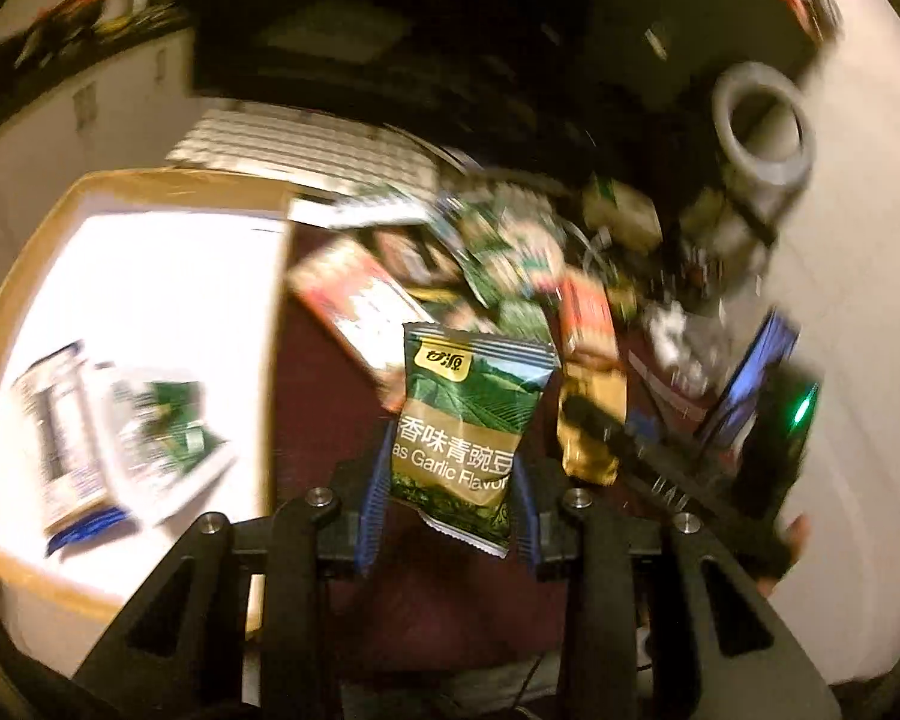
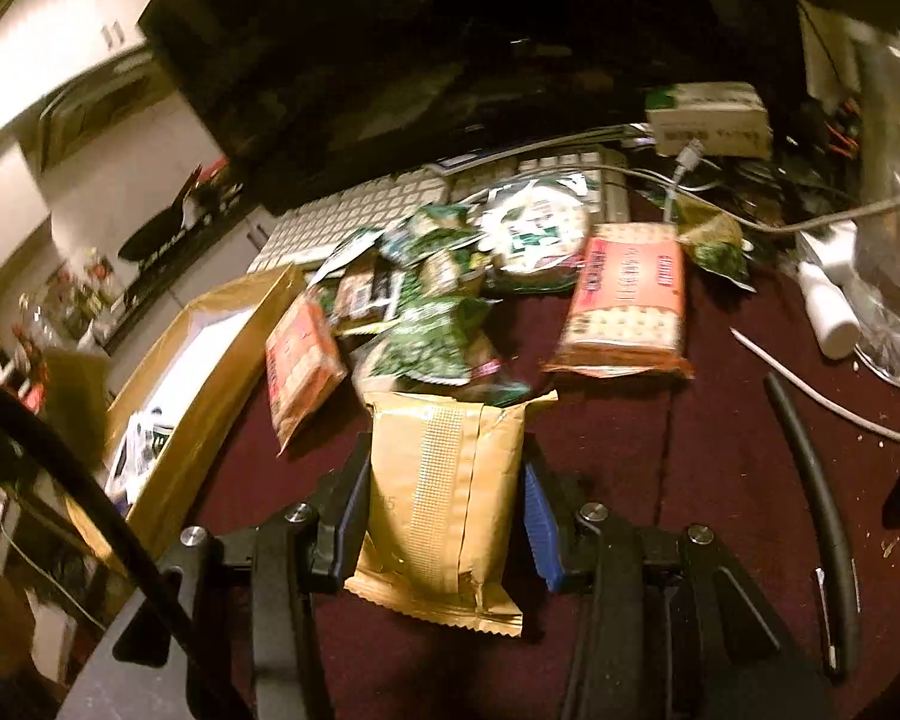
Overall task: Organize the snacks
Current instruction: 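Place the tan bag in the box while the left places a green pea bag, then return both grippers to the pile and grasp a green pea bag with the right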
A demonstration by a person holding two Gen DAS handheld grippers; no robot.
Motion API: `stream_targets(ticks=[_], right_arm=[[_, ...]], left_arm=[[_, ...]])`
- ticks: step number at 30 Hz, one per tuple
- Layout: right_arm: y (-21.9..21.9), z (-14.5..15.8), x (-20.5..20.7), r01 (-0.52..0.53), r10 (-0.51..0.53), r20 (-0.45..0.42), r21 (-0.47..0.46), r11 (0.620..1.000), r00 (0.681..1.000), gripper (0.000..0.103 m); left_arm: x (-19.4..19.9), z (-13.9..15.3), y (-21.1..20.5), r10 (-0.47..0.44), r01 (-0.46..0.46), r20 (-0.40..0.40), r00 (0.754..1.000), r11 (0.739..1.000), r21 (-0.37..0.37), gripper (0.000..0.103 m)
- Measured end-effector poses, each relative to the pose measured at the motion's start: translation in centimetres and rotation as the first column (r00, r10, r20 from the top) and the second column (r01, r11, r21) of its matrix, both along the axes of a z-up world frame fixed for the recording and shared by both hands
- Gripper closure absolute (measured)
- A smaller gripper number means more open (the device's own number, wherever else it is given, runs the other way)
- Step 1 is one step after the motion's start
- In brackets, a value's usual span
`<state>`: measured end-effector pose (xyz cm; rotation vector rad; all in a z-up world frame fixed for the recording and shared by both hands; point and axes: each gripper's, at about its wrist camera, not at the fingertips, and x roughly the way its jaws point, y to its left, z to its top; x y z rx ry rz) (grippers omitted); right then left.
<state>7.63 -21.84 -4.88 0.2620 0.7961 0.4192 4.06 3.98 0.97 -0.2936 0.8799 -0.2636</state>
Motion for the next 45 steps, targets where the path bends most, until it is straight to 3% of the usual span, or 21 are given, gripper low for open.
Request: stream_targets(ticks=[4, 13, 17, 24, 28, 34, 41, 45], right_arm=[[2.0, 1.7, -0.2, -0.074, 0.075, -0.003, 0.081, 0.994, 0.997, 0.058], [12.8, 6.1, 2.5, -0.299, 0.297, 0.030, 0.099, 0.949, 0.954, 0.058], [18.1, 5.6, 4.7, -0.362, 0.362, 0.011, 0.049, 0.931, 0.932, 0.058], [23.8, 2.8, 8.1, -0.394, 0.393, -0.042, -0.020, 0.919, 0.919, 0.058], [25.0, 1.6, 8.4, -0.405, 0.402, -0.065, -0.046, 0.913, 0.913, 0.058], [25.9, 1.2, 7.6, -0.426, 0.424, -0.044, -0.124, 0.896, 0.905, 0.058], [26.6, 1.0, 7.5, -0.433, 0.432, -0.049, -0.183, 0.882, 0.901, 0.058], [27.5, 0.8, 7.1, -0.459, 0.462, -0.049, -0.257, 0.851, 0.885, 0.053]], left_arm=[[-1.1, 1.7, 5.3, 0.171, -0.170, 0.057, 0.984, 0.985, -0.013, 0.066], [-0.2, 1.9, 13.3, 0.345, -0.341, 0.060, 0.937, 0.938, -0.063, 0.066], [1.2, 0.9, 15.7, 0.352, -0.347, 0.022, 0.936, 0.930, -0.117, 0.066], [5.8, -1.5, 16.5, 0.336, -0.338, -0.039, 0.941, 0.936, -0.100, 0.065], [8.2, -3.6, 16.3, 0.303, -0.311, -0.099, 0.948, 0.947, -0.077, 0.065], [9.0, -6.3, 16.7, 0.290, -0.312, -0.201, 0.936, 0.946, -0.091, 0.065], [9.4, -7.3, 15.8, 0.320, -0.324, -0.251, 0.913, 0.946, 0.026, 0.064], [9.5, -7.6, 15.6, 0.330, -0.321, -0.242, 0.912, 0.944, 0.077, 0.061]])
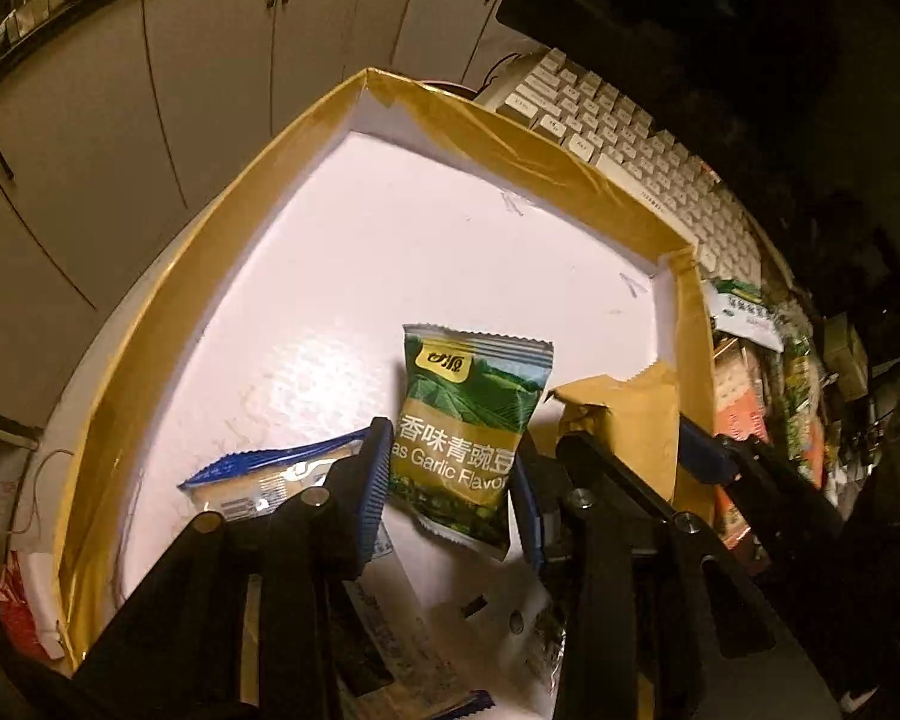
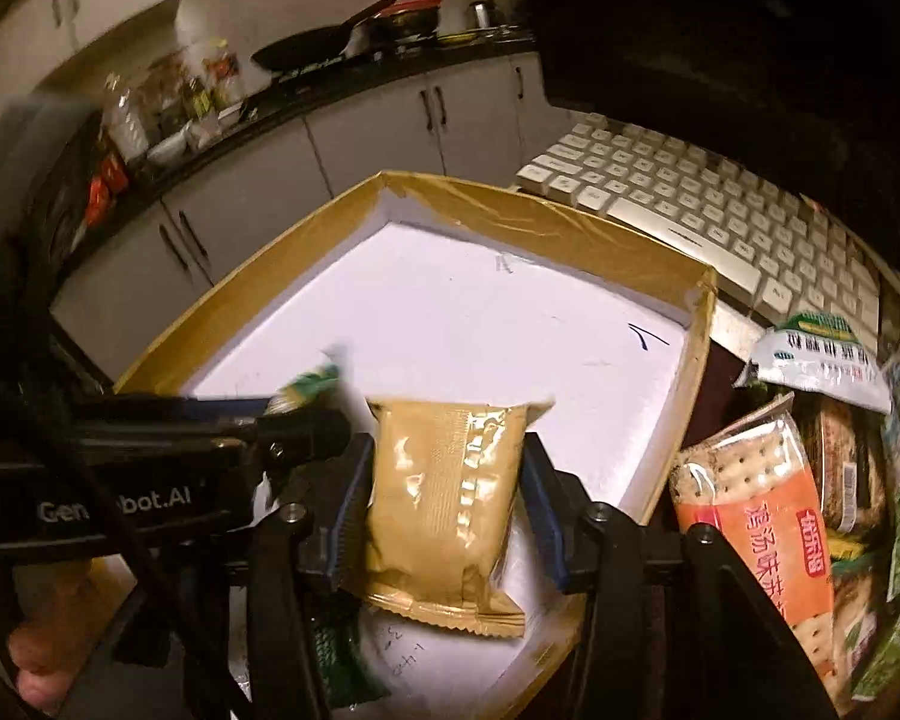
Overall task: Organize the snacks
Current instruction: 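Return both grippers to the pile and grasp a green pea bag with the right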
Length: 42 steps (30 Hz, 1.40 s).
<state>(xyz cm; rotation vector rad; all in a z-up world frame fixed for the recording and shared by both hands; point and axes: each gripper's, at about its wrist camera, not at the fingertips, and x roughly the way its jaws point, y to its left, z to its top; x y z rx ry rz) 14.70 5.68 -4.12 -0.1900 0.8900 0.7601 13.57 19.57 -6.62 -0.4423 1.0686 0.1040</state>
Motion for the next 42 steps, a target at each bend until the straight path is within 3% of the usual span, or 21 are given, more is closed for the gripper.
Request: stream_targets(ticks=[2, 4, 10, 15, 21, 27, 31, 37, 42], right_arm=[[0.0, 0.1, -0.3, 0.000, 0.000, 0.011, -0.011, 1.000, 1.000, 0.052], [-0.9, 0.6, -0.3, 0.014, -0.014, -0.011, 0.033, 0.999, 1.000, 0.048], [-7.8, 3.3, -3.1, 0.056, -0.045, -0.044, 0.264, 0.963, 0.998, 0.035], [-13.9, 1.9, -6.1, 0.115, -0.092, -0.092, 0.287, 0.951, 0.991, 0.031], [-20.6, -0.7, -7.2, 0.263, -0.225, -0.158, 0.298, 0.918, 0.962, 0.031], [-24.8, -1.0, -7.2, 0.368, -0.329, -0.171, 0.320, 0.873, 0.929, 0.031], [-25.6, -1.3, -7.3, 0.395, -0.345, -0.199, 0.352, 0.848, 0.917, 0.031], [-25.4, -1.2, -7.3, 0.381, -0.332, -0.193, 0.349, 0.856, 0.923, 0.032], [-26.0, -0.2, -5.6, 0.452, -0.419, -0.169, 0.306, 0.838, 0.892, 0.040]], left_arm=[[-0.1, 0.2, -0.1, -0.014, 0.014, 0.015, 1.000, 1.000, -0.006, 0.049], [-0.6, 0.8, -0.2, 0.001, -0.002, 0.037, 0.999, 0.999, 0.033, 0.034], [-4.3, 3.7, -1.5, 0.022, -0.029, 0.169, 0.985, 0.999, 0.040, 0.029], [-8.2, 5.3, -5.9, -0.045, 0.014, 0.266, 0.963, 0.993, 0.115, 0.023], [-9.0, 5.3, -12.1, -0.182, 0.143, 0.240, 0.954, 0.975, 0.171, 0.023], [-8.8, 4.9, -15.6, -0.238, 0.202, 0.206, 0.949, 0.963, 0.179, 0.023], [-9.1, 4.6, -17.1, -0.245, 0.211, 0.187, 0.951, 0.960, 0.186, 0.023], [-9.1, 4.1, -17.9, -0.250, 0.216, 0.165, 0.954, 0.956, 0.199, 0.023], [-9.1, 3.9, -17.6, -0.238, 0.210, 0.167, 0.957, 0.963, 0.170, 0.023]])
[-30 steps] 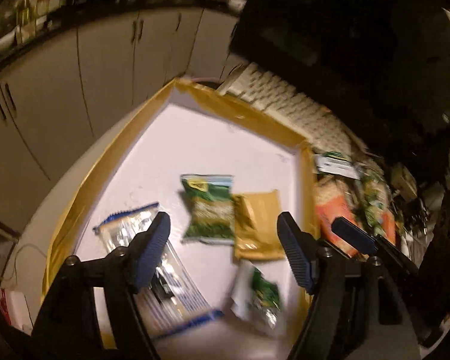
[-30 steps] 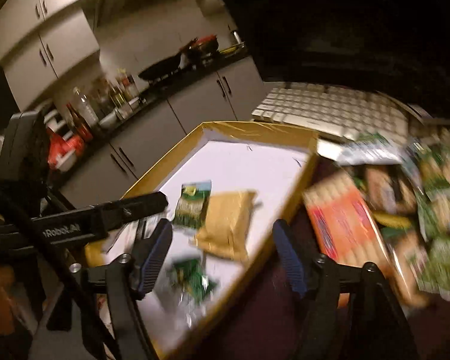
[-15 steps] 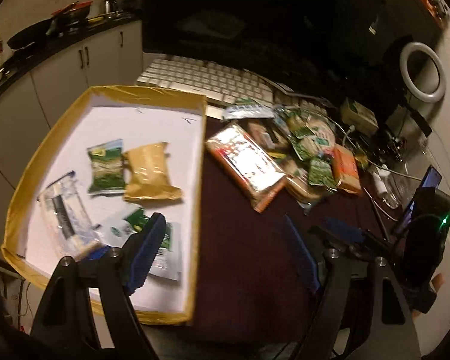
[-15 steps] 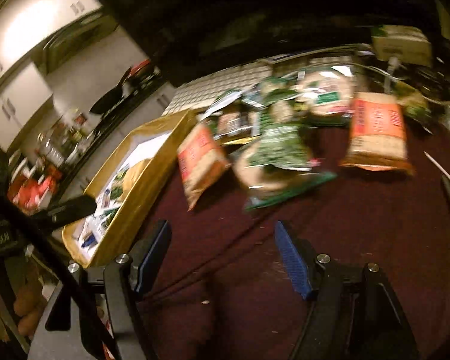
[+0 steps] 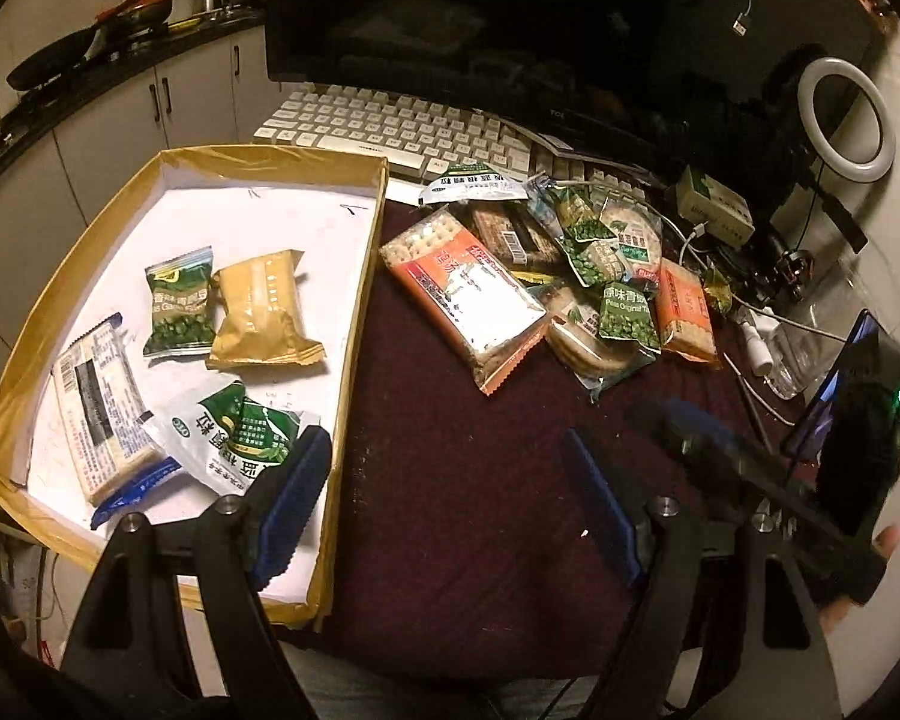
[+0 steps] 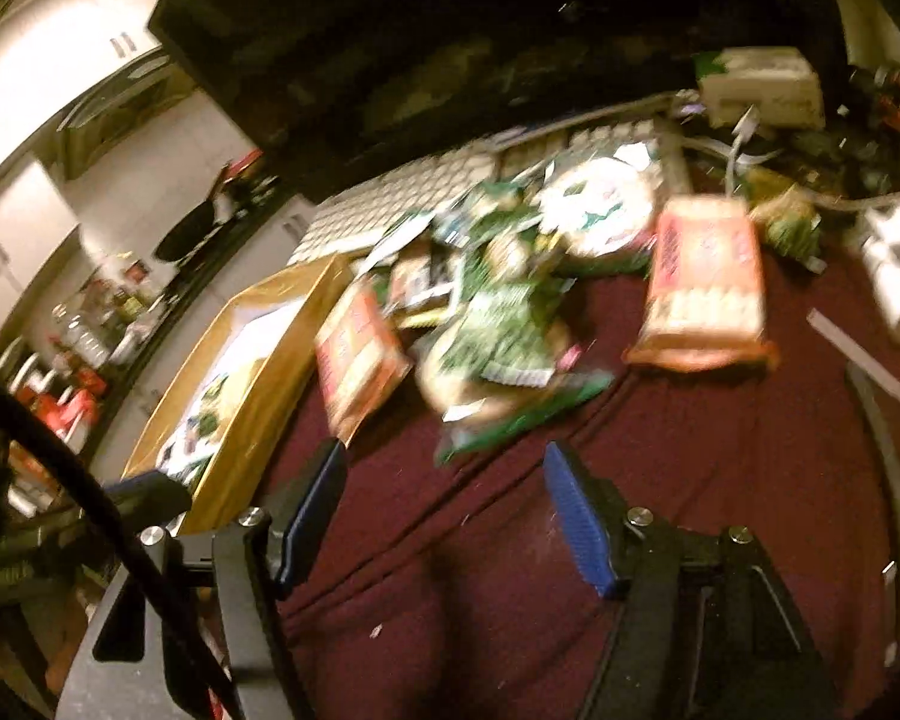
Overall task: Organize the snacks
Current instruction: 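Return both grippers to the pile and grasp a green pea bag with the right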
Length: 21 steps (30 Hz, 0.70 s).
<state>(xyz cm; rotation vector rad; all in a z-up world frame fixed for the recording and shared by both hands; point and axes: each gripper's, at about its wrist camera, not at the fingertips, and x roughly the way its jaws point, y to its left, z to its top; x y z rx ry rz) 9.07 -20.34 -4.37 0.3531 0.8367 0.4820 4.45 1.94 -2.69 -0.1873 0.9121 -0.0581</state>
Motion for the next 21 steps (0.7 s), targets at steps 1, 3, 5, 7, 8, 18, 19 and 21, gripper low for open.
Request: stream_targets(ticks=[1, 3, 5, 7, 8, 18, 19, 21], right_arm=[[-0.1, 0.2, 0.4, 0.009, -0.009, 0.003, -0.001, 1.000, 1.000, 0.041], [-0.3, 0.8, 1.8, 0.048, -0.048, 0.008, -0.021, 0.999, 0.999, 0.043], [-0.2, 1.0, 2.9, 0.068, -0.067, 0.009, -0.045, 0.997, 0.998, 0.046], [0.0, 1.0, 4.0, 0.081, -0.081, 0.005, -0.063, 0.995, 0.997, 0.049], [0.1, 0.9, 4.4, 0.091, -0.091, 0.004, -0.076, 0.993, 0.996, 0.050], [1.1, -0.1, 5.2, 0.078, -0.081, -0.023, -0.106, 0.991, 0.996, 0.053], [1.3, -0.3, 5.5, 0.074, -0.078, -0.030, -0.110, 0.991, 0.996, 0.056], [1.3, -0.9, 5.7, 0.068, -0.072, -0.040, -0.103, 0.992, 0.997, 0.067]], left_arm=[[0.0, 0.0, 0.1, 0.002, -0.002, 0.001, 1.000, 1.000, -0.002, 0.023], [0.0, 0.0, 0.4, 0.006, -0.006, -0.001, 1.000, 1.000, -0.022, 0.023], [0.1, 0.1, 0.6, 0.006, -0.006, -0.003, 1.000, 0.999, -0.042, 0.023], [0.0, 0.2, 0.7, 0.006, -0.006, 0.003, 1.000, 0.999, -0.045, 0.023], [0.0, 0.2, 0.8, 0.007, -0.006, 0.006, 1.000, 0.999, -0.042, 0.023], [0.2, 0.0, 1.4, 0.010, -0.010, -0.001, 1.000, 0.998, -0.054, 0.023], [0.3, 0.1, 1.3, 0.008, -0.008, -0.003, 1.000, 0.998, -0.058, 0.023], [0.6, 0.1, 1.0, 0.003, -0.003, -0.005, 1.000, 0.998, -0.068, 0.023]])
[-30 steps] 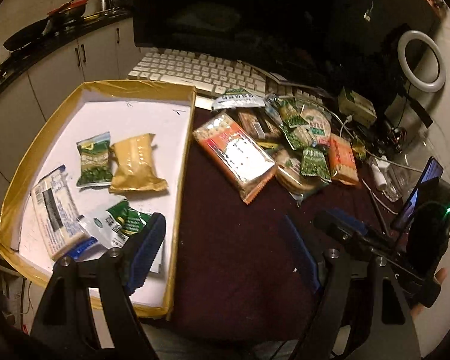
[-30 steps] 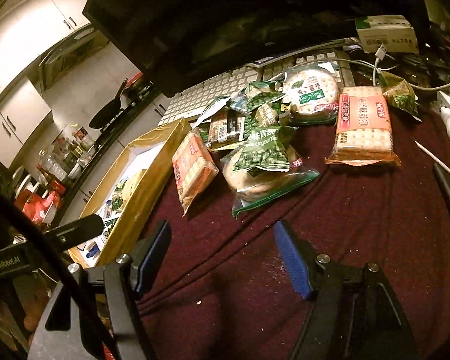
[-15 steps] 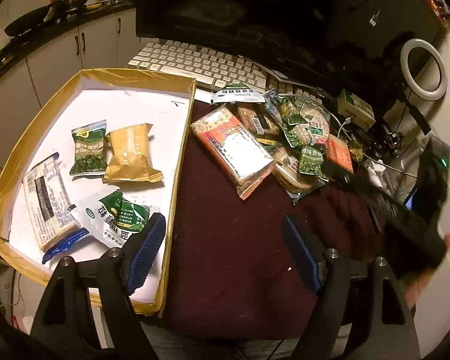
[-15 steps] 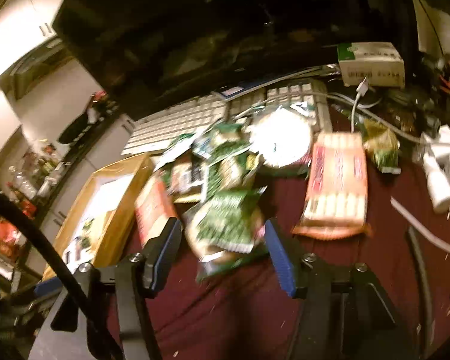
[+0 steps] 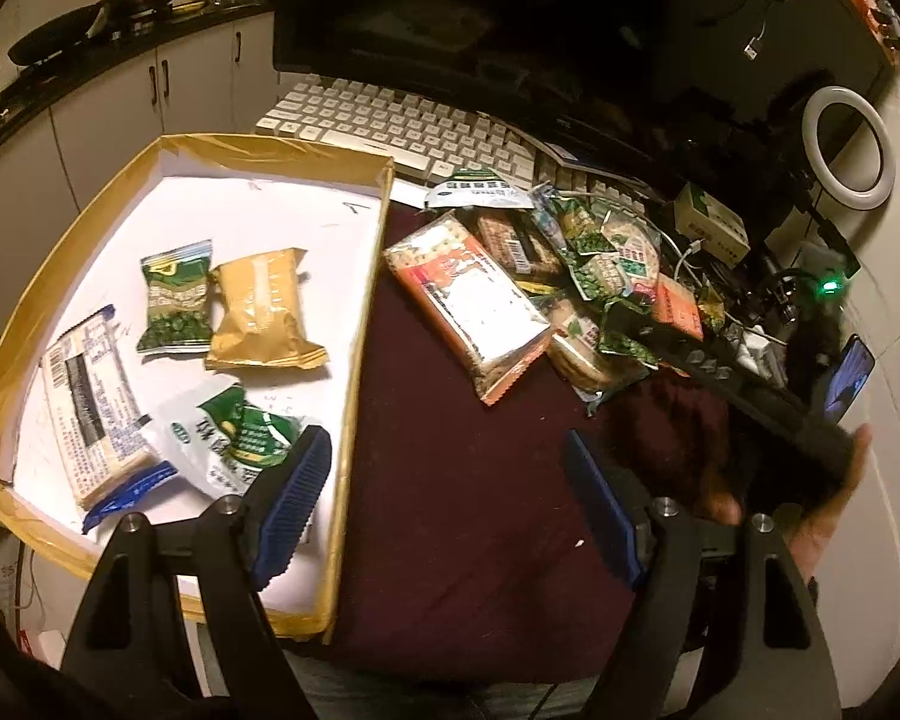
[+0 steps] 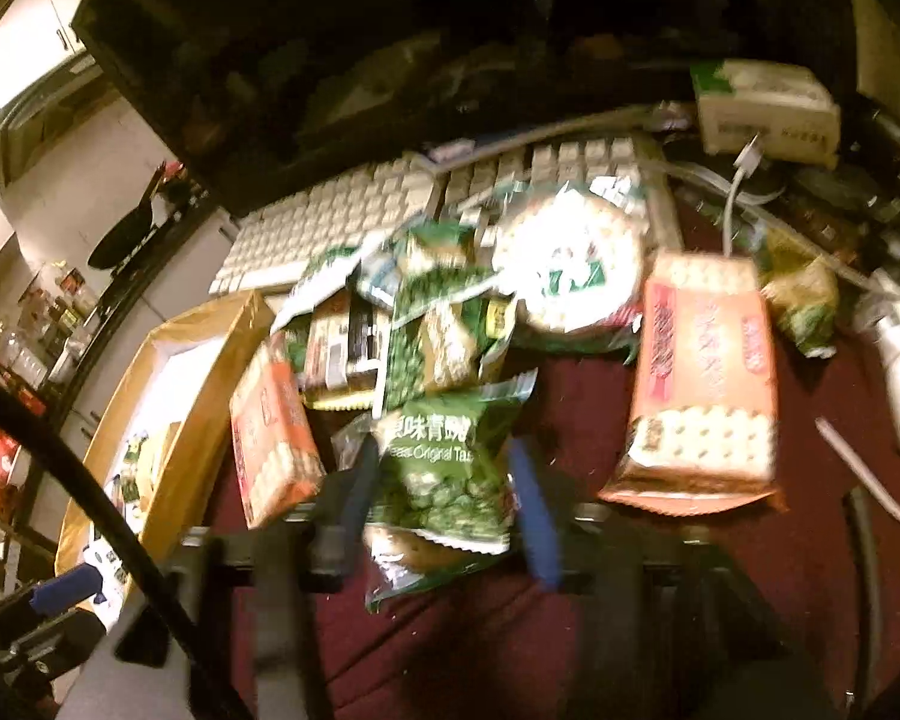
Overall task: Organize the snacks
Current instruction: 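Return both grippers to the pile and grasp a green pea bag with the right, then grasp the orange-red cracker pack with the left gripper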
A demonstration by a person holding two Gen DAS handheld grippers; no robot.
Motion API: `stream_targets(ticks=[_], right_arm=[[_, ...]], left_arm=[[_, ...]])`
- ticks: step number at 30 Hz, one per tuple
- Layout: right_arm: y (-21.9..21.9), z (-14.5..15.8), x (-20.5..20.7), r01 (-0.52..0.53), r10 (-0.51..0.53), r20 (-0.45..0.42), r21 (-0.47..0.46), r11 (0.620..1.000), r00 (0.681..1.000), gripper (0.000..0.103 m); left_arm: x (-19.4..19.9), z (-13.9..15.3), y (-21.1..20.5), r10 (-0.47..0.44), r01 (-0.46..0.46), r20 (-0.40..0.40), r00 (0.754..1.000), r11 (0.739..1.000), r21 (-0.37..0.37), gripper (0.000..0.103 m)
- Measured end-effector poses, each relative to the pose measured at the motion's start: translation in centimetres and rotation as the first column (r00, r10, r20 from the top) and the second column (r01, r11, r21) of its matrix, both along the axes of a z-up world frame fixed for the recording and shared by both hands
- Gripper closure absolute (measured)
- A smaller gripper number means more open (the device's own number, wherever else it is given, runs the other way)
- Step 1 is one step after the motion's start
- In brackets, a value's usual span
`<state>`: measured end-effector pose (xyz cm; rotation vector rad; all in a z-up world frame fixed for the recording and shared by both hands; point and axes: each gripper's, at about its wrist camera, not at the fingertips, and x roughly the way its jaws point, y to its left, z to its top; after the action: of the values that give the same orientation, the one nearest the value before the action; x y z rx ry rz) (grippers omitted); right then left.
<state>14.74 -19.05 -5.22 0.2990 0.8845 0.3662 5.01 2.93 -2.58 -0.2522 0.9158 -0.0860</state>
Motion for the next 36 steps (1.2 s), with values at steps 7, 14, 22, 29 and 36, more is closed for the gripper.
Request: stream_targets(ticks=[7, 14, 22, 29, 36], right_arm=[[-1.8, 0.2, -1.2, 0.011, -0.015, 0.034, 0.096, 0.995, 0.999, 0.082], [-2.5, 0.1, -1.1, 0.013, -0.016, 0.017, 0.137, 0.991, 1.000, 0.083], [-2.3, 0.1, -1.2, 0.002, -0.005, 0.022, 0.141, 0.990, 1.000, 0.083], [-1.8, 0.1, -1.2, -0.017, 0.013, 0.035, 0.121, 0.992, 0.999, 0.084], [-1.6, 0.1, -1.3, -0.018, 0.014, 0.038, 0.114, 0.993, 0.999, 0.083]], left_arm=[[3.1, -0.2, -1.9, -0.021, 0.022, -0.062, 0.998, 1.000, 0.005, 0.023], [8.2, -1.7, -2.9, 0.017, -0.020, -0.165, 0.986, 1.000, -0.017, 0.023], [12.4, -3.2, -4.4, 0.056, -0.050, -0.237, 0.970, 0.998, 0.034, 0.023], [13.4, -4.9, -4.6, 0.116, -0.098, -0.236, 0.965, 0.992, 0.085, 0.034], [8.4, -5.3, -4.4, -0.042, 0.056, -0.234, 0.971, 0.997, 0.054, 0.037]])
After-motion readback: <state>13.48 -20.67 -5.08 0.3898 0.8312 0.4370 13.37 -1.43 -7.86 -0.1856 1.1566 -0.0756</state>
